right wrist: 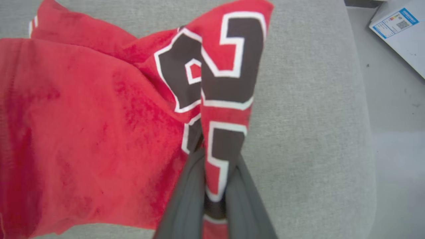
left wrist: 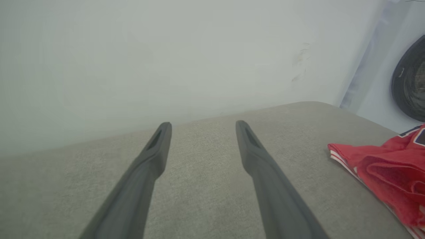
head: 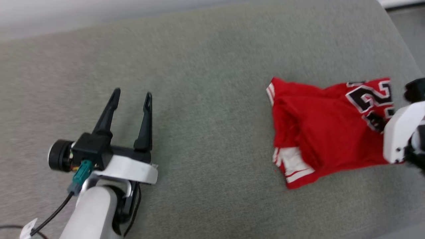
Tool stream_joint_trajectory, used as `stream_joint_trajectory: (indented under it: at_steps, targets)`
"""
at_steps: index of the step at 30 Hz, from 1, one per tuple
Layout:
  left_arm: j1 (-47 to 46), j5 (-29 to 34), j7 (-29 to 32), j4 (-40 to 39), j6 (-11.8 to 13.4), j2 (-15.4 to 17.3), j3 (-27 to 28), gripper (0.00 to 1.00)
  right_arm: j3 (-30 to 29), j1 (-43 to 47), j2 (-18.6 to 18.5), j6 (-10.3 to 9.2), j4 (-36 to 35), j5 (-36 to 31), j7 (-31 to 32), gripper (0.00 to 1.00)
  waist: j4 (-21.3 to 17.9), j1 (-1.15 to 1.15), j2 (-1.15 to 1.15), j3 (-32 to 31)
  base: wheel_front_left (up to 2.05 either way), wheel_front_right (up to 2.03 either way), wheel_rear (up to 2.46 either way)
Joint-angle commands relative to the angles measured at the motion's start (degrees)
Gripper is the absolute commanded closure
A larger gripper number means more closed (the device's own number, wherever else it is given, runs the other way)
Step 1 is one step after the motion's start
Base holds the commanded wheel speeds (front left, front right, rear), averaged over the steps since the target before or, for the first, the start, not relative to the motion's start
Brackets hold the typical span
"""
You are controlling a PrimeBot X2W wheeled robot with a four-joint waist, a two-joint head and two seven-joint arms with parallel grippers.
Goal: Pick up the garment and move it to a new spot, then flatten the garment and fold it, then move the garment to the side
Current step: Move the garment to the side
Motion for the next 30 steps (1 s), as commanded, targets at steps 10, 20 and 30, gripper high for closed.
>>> stream_joint_trajectory:
  at_steps: [10, 20, 30]
  targets:
    - [-8.8, 3.1, 4.5, -4.3, -2.4, 2.4, -3.1, 0.0, -9.7, -12.1, -4.8, -0.05, 14.3, -2.1, -11.7, 1.0, -6.6, -0.01, 0.0, 15.8, 0.0, 0.0, 0.0]
    - [-11.6, 4.2, 6.4, -6.6, -2.5, 3.9, -3.4, 0.0, -15.5, -17.7, -2.8, -0.04, 23.9, -2.5, -22.0, 0.78, -5.3, -0.01, 0.0, 19.7, 0.0, 0.0, 0.0]
    - [-9.0, 2.9, 5.4, -5.3, -1.6, 3.8, -3.1, 0.0, -16.9, -18.9, -1.6, -0.04, 29.3, -5.3, -33.2, 0.0, -6.0, -0.01, 0.0, 15.3, 0.0, 0.0, 0.0]
